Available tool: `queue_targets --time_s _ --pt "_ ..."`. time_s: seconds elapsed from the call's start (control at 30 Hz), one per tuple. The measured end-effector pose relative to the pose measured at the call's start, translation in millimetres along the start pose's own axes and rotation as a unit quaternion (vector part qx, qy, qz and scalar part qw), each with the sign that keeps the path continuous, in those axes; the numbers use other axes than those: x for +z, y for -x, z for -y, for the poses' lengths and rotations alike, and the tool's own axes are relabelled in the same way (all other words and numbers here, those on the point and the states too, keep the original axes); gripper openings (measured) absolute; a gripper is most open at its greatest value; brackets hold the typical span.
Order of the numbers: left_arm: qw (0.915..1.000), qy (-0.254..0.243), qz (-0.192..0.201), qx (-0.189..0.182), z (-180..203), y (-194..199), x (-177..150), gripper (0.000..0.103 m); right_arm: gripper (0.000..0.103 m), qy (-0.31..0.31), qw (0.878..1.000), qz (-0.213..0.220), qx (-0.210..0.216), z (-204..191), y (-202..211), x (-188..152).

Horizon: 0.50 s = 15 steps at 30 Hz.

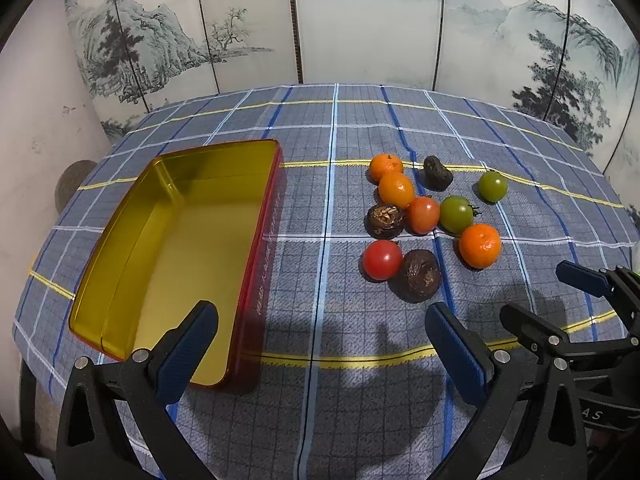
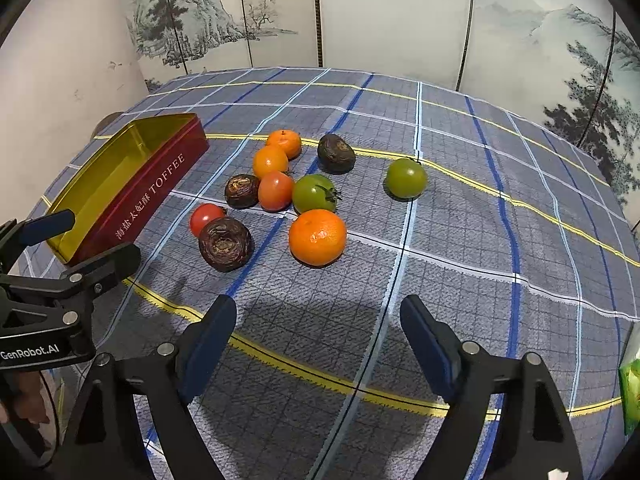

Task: Organize fruits
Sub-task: 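Move both grippers toward the fruit cluster beside the gold tin, then grasp the large mandarin with the right gripper while the left grasps a brown dried fruit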

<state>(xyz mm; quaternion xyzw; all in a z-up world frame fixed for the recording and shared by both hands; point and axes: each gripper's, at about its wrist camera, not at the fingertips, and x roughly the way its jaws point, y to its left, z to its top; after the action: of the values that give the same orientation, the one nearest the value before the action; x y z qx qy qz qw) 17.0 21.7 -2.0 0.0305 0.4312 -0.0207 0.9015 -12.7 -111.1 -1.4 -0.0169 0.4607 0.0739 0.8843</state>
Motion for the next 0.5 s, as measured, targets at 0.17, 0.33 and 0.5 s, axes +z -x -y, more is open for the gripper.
queue_targets --time_s 0.17,0.33,0.5 --pt "1.0 0.0 -0.002 -0.001 -1 -3 1 0.102 0.081 0.002 1.0 0.002 -0.002 -1 -2 1" --pt "1.0 0.004 -0.005 -0.001 -4 -7 1 0.101 0.081 0.005 1.0 0.001 -0.001 -2 -7 3" --pt "0.9999 0.002 -0.009 -0.004 -7 -9 1 0.093 0.07 0.014 1.0 0.004 -0.003 -3 -16 8"
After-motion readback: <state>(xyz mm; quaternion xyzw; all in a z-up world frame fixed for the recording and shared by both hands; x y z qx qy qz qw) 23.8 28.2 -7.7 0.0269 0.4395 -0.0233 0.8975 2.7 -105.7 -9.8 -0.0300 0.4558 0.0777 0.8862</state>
